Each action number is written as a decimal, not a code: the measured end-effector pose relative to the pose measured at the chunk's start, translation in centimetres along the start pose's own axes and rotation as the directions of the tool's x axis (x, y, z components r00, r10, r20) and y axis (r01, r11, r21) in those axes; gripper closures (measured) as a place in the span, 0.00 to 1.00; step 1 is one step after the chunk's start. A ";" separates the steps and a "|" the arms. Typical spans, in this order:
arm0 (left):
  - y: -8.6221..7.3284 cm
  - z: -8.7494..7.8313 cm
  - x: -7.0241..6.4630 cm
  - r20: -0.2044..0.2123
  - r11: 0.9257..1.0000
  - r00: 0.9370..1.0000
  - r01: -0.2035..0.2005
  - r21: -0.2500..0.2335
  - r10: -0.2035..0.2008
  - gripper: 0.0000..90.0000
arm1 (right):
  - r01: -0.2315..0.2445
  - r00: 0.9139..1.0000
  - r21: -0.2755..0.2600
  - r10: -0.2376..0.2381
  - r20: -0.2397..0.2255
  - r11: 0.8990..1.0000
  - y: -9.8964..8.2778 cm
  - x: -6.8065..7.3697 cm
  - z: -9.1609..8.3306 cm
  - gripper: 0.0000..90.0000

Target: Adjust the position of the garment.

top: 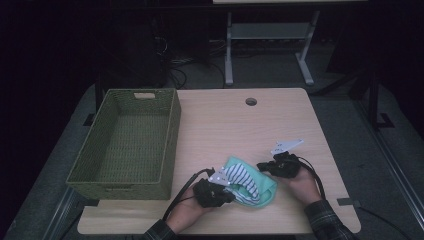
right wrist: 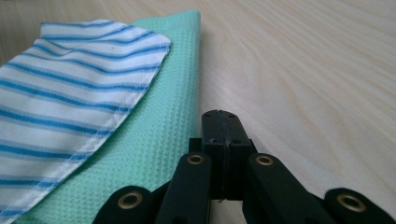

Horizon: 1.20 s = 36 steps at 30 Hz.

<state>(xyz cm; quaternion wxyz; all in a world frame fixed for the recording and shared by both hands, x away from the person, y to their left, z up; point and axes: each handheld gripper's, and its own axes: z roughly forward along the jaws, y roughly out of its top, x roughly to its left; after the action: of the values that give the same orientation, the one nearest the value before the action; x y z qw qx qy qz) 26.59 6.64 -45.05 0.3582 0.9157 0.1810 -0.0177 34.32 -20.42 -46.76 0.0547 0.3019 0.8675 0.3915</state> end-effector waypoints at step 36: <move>0.9 0.2 5.7 -0.164 1.000 0.986 0.024 -0.010 -0.026 0.99 | 0.016 0.999 0.039 -0.014 -0.045 0.999 -2.3 3.1 -1.8 1.00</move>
<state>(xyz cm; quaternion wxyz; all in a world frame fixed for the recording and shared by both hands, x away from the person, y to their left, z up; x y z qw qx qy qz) 32.26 7.68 -45.55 0.3453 0.9104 0.2214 0.0538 30.07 -20.97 -46.73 0.0321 0.2874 0.8784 0.3805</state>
